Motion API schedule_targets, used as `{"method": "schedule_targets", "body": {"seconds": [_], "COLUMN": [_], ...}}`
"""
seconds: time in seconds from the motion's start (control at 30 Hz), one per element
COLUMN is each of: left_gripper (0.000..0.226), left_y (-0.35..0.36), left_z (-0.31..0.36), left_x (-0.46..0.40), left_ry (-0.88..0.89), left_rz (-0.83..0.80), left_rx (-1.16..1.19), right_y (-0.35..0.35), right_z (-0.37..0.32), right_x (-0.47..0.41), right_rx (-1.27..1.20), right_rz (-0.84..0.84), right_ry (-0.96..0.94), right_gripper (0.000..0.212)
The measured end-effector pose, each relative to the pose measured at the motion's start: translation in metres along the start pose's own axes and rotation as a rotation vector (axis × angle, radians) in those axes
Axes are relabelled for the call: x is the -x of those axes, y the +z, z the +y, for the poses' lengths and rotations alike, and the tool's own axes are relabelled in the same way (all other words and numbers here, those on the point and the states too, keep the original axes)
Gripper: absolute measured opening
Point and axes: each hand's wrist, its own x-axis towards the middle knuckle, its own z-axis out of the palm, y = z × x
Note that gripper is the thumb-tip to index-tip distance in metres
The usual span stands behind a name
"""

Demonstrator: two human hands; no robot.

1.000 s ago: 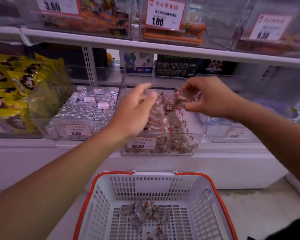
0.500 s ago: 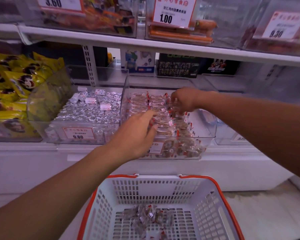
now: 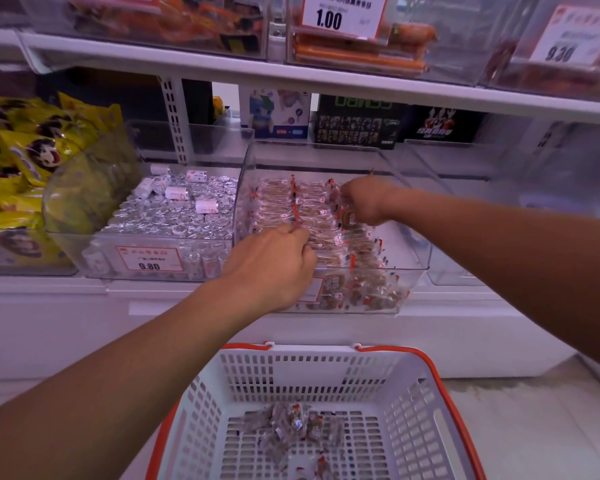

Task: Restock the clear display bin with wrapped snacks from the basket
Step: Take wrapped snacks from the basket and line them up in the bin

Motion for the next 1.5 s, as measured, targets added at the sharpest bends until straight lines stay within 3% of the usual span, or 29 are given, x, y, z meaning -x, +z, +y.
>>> {"method": "schedule_targets", "body": {"seconds": [0.1, 0.27, 0.43, 0.53, 0.63, 0.7, 0.77, 0.8, 0.83, 0.87, 0.97, 1.03, 1.1, 1.2, 1.3, 1.4, 1.5], "left_gripper": [0.040, 0.040, 0.034, 0.025, 0.014, 0.013, 0.012, 0.012, 0.012, 0.016, 0.037, 0.050, 0.059, 0.068, 0.074, 0.095, 0.124], "left_y": [0.002, 0.004, 0.004, -0.006, -0.016, -0.008, 0.021, 0.041, 0.062, 0.082, 0.130, 0.151, 0.173, 0.217, 0.269, 0.311, 0.343], "left_z": [0.000, -0.002, -0.003, -0.006, -0.013, -0.014, -0.010, -0.009, -0.012, -0.018, -0.048, -0.068, -0.082, -0.087, -0.080, -0.078, -0.079], "left_x": [-0.001, 0.000, 0.002, 0.011, 0.027, 0.042, 0.059, 0.069, 0.080, 0.092, 0.128, 0.142, 0.147, 0.152, 0.157, 0.150, 0.144], "left_ry": [0.004, 0.019, 0.040, 0.144, 0.453, 0.592, 0.594, 0.541, 0.459, 0.361, 0.099, -0.047, -0.166, -0.350, -0.468, -0.584, -0.645], "left_rz": [0.012, 0.023, 0.096, 0.270, 0.362, 0.267, 0.000, -0.193, -0.402, -0.605, -1.096, -1.258, -1.252, -1.091, -0.848, -0.688, -0.680], "left_rx": [-0.008, -0.024, 0.082, 0.176, 0.125, 0.093, 0.013, -0.044, -0.098, -0.145, -0.308, -0.382, -0.350, -0.169, -0.079, 0.034, 0.116], "right_y": [0.009, 0.024, -0.015, -0.033, -0.031, -0.007, 0.039, 0.072, 0.105, 0.138, 0.243, 0.307, 0.355, 0.398, 0.420, 0.428, 0.431], "right_z": [-0.007, -0.009, -0.005, 0.003, -0.008, -0.029, -0.062, -0.081, -0.100, -0.117, -0.152, -0.157, -0.157, -0.159, -0.168, -0.179, -0.181], "right_x": [-0.005, -0.013, 0.000, 0.015, 0.053, 0.095, 0.137, 0.152, 0.162, 0.168, 0.175, 0.187, 0.202, 0.215, 0.212, 0.205, 0.192], "right_rx": [0.018, 0.192, -0.044, -0.107, -0.269, -0.466, -0.654, -0.727, -0.783, -0.821, -0.719, -0.618, -0.540, -0.490, -0.390, -0.363, -0.334], "right_rz": [-0.138, -0.212, -0.296, 0.017, 0.512, 0.923, 1.142, 1.124, 0.994, 0.753, -0.205, -0.566, -0.764, -0.909, -0.786, -0.590, -0.489], "right_ry": [-0.061, -0.039, -0.012, 0.050, 0.056, 0.017, -0.071, -0.098, -0.113, -0.126, -0.151, -0.099, -0.029, 0.040, 0.036, 0.104, 0.159], "right_gripper": [0.031, 0.068, 0.059, 0.057, 0.034, 0.021, 0.014, 0.013, 0.014, 0.017, 0.038, 0.081, 0.120, 0.149, 0.157, 0.147, 0.132]}}
